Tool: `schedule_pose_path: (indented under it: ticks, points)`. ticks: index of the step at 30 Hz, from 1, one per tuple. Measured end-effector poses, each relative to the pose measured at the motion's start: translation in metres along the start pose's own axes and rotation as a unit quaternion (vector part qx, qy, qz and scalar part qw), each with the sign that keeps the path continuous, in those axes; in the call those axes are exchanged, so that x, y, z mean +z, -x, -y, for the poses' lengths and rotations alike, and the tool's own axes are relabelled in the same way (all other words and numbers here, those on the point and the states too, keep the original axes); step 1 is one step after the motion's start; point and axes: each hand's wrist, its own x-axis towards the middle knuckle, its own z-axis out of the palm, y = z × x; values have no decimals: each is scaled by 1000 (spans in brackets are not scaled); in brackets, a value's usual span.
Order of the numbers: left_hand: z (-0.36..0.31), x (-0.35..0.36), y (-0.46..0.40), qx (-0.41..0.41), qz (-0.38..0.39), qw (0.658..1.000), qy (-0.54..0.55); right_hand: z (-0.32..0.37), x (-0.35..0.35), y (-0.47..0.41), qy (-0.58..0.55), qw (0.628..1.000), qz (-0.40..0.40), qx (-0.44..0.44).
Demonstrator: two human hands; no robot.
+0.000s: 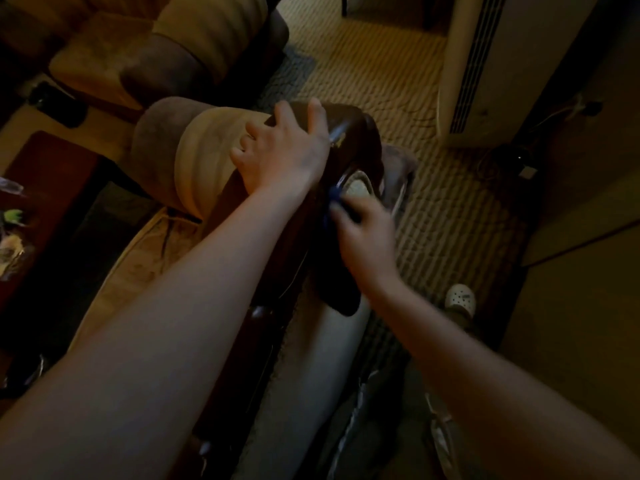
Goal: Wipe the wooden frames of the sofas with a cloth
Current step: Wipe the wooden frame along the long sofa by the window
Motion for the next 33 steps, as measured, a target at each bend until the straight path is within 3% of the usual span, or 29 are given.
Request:
schedule_pose_path:
  ticks: [3, 9, 15, 21, 26, 33]
  points:
    - [1, 0, -1, 2, 5, 1000, 2, 4, -5, -43, -12, 998, -34, 50]
    - [0, -3, 4, 9, 0, 1000, -4, 1, 4, 45, -29, 999, 13, 41]
    - [-2, -6, 8, 10, 2, 1000, -18, 11, -1, -15, -68, 995, -16, 70]
    - [-3, -7, 8, 16, -2, 1000, -13, 15, 2, 44, -220, 937, 49, 267]
    - [-2, -6, 8, 11, -7, 1000, -10, 25, -2, 1, -276, 921, 16, 275]
    - [-2, -5, 7, 10, -6, 1000, -8, 25, 3, 44, -291, 895, 32, 336]
